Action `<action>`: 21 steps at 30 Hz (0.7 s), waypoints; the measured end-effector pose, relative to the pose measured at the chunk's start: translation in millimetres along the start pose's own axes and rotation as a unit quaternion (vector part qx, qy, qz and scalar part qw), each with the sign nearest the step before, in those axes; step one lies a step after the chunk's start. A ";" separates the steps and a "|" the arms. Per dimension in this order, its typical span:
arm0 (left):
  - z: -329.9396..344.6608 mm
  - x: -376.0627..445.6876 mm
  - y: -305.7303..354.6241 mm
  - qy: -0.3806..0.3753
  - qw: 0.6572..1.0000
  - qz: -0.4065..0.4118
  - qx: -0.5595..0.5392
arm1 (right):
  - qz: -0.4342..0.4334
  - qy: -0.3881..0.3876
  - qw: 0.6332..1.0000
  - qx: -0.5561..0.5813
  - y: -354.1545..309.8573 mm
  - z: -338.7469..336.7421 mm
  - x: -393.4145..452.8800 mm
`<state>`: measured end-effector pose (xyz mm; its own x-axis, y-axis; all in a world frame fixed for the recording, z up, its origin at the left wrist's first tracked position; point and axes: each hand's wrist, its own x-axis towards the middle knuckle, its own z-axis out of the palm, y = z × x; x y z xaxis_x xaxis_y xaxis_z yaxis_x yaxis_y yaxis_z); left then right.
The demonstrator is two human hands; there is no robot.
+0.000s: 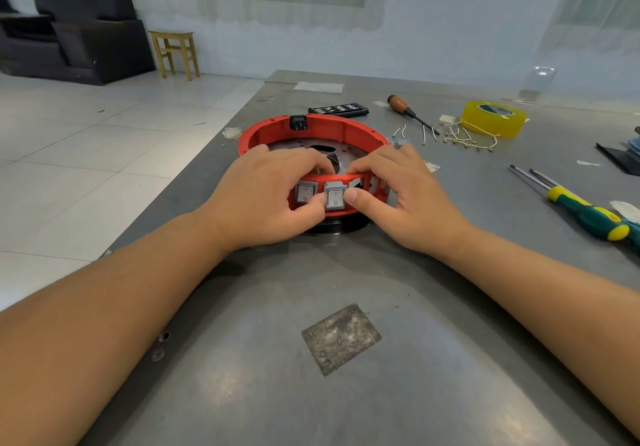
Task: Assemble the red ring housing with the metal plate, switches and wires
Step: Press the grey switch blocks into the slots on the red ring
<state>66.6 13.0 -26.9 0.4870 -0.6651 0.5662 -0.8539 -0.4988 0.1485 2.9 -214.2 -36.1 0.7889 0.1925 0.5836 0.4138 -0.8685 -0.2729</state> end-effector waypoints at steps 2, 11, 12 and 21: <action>1.4 -0.1 -3.3 -0.004 1.000 -0.002 0.002 | 0.001 0.007 1.000 -0.001 -0.6 1.8 -1.0; 2.7 -1.6 -1.9 -0.016 0.999 -0.047 -0.021 | 0.014 -0.003 1.000 -0.025 -4.0 -3.3 -4.2; 2.5 -1.7 -1.4 -0.017 0.999 -0.046 -0.023 | 0.018 -0.002 1.000 -0.015 -4.2 -3.6 -4.0; 3.2 -3.6 -1.4 -0.013 0.999 -0.030 -0.028 | 0.059 -0.011 0.997 0.053 -1.0 -2.6 0.2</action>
<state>66.6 14.3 -31.8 0.5420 -0.6491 0.5338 -0.8314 -0.5069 0.2278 1.5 -214.5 -33.7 0.8441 0.1025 0.5263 0.3619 -0.8331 -0.4182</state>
